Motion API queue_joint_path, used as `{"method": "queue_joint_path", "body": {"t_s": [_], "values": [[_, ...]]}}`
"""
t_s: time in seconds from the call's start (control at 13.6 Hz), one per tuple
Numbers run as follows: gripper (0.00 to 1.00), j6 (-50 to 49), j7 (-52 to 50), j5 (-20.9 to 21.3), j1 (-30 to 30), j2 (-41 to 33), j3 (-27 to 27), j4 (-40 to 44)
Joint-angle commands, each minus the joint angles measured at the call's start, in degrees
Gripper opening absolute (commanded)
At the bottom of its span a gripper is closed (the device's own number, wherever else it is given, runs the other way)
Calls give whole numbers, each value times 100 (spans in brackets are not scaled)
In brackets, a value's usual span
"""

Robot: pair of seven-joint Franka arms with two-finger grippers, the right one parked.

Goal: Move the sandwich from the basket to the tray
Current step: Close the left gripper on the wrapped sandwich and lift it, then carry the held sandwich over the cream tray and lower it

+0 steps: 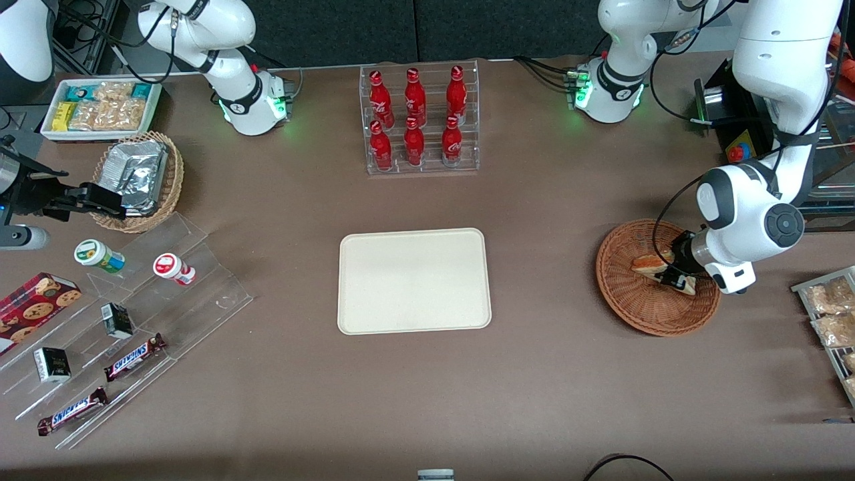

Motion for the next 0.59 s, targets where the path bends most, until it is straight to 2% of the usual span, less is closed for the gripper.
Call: {"method": "queue_joint_path", "body": {"t_s": [0.0, 0.22, 0.51], "values": [[0, -214, 0, 55, -519, -168, 29, 102], [0, -1187, -18, 292, -1124, -213, 21, 759], [0, -2611, -62, 293, -2082, -151, 21, 1857]]}}
